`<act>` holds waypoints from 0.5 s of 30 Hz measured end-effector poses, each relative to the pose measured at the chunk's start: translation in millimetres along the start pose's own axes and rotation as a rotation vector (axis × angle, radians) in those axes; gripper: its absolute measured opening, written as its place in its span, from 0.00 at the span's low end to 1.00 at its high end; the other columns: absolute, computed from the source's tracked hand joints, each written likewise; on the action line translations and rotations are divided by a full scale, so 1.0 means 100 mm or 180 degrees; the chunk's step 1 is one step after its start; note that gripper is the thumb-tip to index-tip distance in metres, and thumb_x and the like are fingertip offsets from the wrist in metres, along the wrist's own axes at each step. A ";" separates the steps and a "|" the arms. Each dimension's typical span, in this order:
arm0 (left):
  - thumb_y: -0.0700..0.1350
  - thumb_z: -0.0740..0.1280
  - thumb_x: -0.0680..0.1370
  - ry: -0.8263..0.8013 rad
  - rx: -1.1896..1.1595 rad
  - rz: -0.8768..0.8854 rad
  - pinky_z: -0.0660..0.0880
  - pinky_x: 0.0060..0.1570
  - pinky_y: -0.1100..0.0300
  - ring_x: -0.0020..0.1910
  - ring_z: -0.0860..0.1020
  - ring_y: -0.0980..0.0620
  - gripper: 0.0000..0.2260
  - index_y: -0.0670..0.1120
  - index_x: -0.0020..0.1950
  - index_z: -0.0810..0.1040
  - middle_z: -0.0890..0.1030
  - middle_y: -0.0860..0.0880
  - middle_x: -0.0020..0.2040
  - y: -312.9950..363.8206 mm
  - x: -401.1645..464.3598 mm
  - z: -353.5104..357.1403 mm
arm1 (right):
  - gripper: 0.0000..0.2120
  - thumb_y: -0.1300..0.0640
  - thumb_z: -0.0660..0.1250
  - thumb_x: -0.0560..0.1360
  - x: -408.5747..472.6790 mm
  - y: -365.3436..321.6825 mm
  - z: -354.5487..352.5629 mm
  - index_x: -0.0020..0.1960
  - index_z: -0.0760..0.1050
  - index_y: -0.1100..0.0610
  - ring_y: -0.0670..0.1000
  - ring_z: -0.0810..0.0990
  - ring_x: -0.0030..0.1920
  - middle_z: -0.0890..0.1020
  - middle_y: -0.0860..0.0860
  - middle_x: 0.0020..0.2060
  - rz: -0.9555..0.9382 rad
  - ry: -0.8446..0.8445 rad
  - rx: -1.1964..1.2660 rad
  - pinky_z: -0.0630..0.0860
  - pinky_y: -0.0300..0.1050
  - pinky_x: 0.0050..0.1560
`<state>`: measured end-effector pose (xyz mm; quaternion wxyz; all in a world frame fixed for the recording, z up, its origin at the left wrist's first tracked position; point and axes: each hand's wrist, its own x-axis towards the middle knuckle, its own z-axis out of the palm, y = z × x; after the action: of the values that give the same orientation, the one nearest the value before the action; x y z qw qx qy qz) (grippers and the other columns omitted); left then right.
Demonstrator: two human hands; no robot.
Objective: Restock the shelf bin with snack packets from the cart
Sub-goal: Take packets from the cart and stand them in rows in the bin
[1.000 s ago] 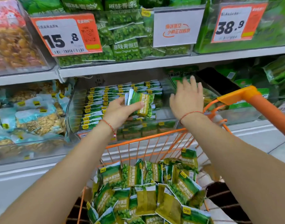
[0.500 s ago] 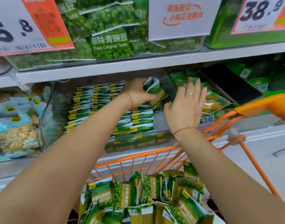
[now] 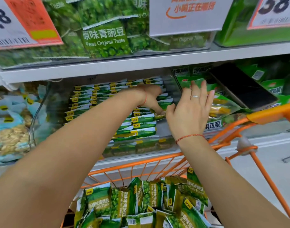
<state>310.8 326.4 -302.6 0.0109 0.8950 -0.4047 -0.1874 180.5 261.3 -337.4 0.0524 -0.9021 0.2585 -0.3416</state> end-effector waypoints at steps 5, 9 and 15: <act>0.56 0.70 0.72 -0.0038 0.0523 0.0184 0.67 0.36 0.57 0.38 0.70 0.49 0.19 0.44 0.50 0.68 0.70 0.49 0.39 0.10 -0.05 0.04 | 0.18 0.59 0.66 0.68 0.00 0.00 0.01 0.56 0.74 0.66 0.63 0.61 0.73 0.73 0.63 0.65 -0.0012 0.0033 0.0006 0.46 0.58 0.73; 0.52 0.73 0.70 0.0098 -0.0298 0.0033 0.74 0.54 0.57 0.57 0.75 0.46 0.30 0.41 0.67 0.70 0.75 0.43 0.63 -0.04 -0.06 0.04 | 0.18 0.59 0.67 0.68 0.00 0.00 0.00 0.55 0.74 0.66 0.62 0.62 0.72 0.74 0.63 0.64 -0.0034 0.0054 0.0006 0.45 0.57 0.73; 0.60 0.72 0.65 0.1031 -0.2322 -0.0100 0.71 0.58 0.61 0.55 0.77 0.54 0.28 0.51 0.62 0.77 0.79 0.52 0.58 -0.38 -0.13 -0.08 | 0.18 0.59 0.67 0.67 0.00 0.00 0.02 0.54 0.75 0.65 0.62 0.65 0.71 0.76 0.62 0.62 -0.0016 0.0136 0.0038 0.46 0.57 0.73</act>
<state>333.4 360.4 -297.5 0.3888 0.8564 -0.2909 -0.1754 181.4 261.3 -338.8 0.0514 -0.8949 0.2552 -0.3625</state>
